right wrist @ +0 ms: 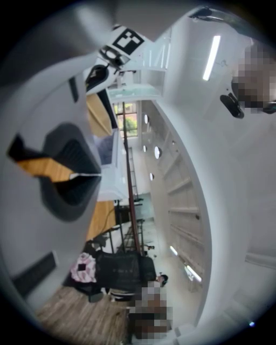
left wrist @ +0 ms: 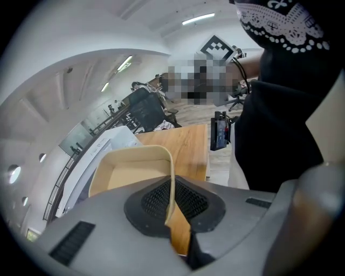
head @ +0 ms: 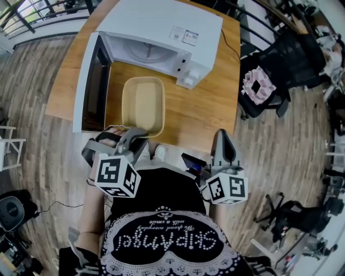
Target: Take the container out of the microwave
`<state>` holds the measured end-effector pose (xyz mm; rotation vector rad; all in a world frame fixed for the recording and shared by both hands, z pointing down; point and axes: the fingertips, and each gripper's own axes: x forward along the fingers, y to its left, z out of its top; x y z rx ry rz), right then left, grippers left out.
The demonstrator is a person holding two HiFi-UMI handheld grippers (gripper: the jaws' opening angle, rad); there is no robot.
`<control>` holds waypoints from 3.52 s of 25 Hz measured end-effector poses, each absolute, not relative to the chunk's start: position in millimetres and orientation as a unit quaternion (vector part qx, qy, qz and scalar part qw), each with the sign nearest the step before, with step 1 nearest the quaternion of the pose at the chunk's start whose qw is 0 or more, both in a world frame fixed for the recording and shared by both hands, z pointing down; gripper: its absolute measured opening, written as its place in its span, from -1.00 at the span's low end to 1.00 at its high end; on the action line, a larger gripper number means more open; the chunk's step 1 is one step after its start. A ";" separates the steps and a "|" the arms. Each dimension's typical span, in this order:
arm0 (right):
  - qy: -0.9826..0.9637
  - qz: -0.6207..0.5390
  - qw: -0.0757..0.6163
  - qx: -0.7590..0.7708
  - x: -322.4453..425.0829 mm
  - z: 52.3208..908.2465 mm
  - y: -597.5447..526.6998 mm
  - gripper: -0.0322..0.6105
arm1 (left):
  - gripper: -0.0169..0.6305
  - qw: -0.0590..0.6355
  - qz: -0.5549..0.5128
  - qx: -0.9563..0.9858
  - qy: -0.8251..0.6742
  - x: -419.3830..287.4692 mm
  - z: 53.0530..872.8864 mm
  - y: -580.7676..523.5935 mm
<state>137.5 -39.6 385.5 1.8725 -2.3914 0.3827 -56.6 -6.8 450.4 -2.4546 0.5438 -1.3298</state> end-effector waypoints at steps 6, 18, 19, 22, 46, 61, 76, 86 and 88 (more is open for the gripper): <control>-0.790 0.127 0.037 0.599 143.9 384.9 -45.2 -0.79 | -0.82 0.129 -0.465 -0.858 0.179 -58.3 445.0 12.5; -0.795 0.124 0.031 0.593 167.9 386.2 -56.6 -0.79 | -0.82 0.106 -0.480 -0.856 0.160 -56.2 455.5 23.1; -0.794 0.125 0.031 0.595 170.4 386.4 -56.9 -0.79 | -0.82 0.105 -0.481 -0.855 0.161 -56.7 455.5 22.7; -0.792 0.126 0.031 0.597 176.5 386.2 -57.6 -0.79 | -0.82 0.104 -0.482 -0.855 0.163 -58.3 454.3 20.7; -0.793 0.128 0.029 0.595 194.5 394.3 -43.3 -0.79 | -0.82 0.100 -0.491 -0.852 0.153 -47.2 461.3 32.3; -0.784 0.126 0.025 0.608 205.4 395.3 -38.5 -0.79 | -0.82 0.104 -0.498 -0.848 0.147 -46.1 461.7 33.8; -0.781 0.123 0.036 0.611 208.5 396.4 -36.4 -0.79 | -0.82 0.103 -0.507 -0.844 0.141 -48.2 463.7 36.3; -0.782 0.121 0.035 0.611 210.1 396.5 -38.0 -0.79 | -0.82 0.106 -0.508 -0.843 0.142 -44.6 463.4 35.9; -0.782 0.121 0.035 0.611 210.4 396.9 -38.6 -0.79 | -0.82 0.107 -0.507 -0.843 0.142 -43.7 463.0 35.7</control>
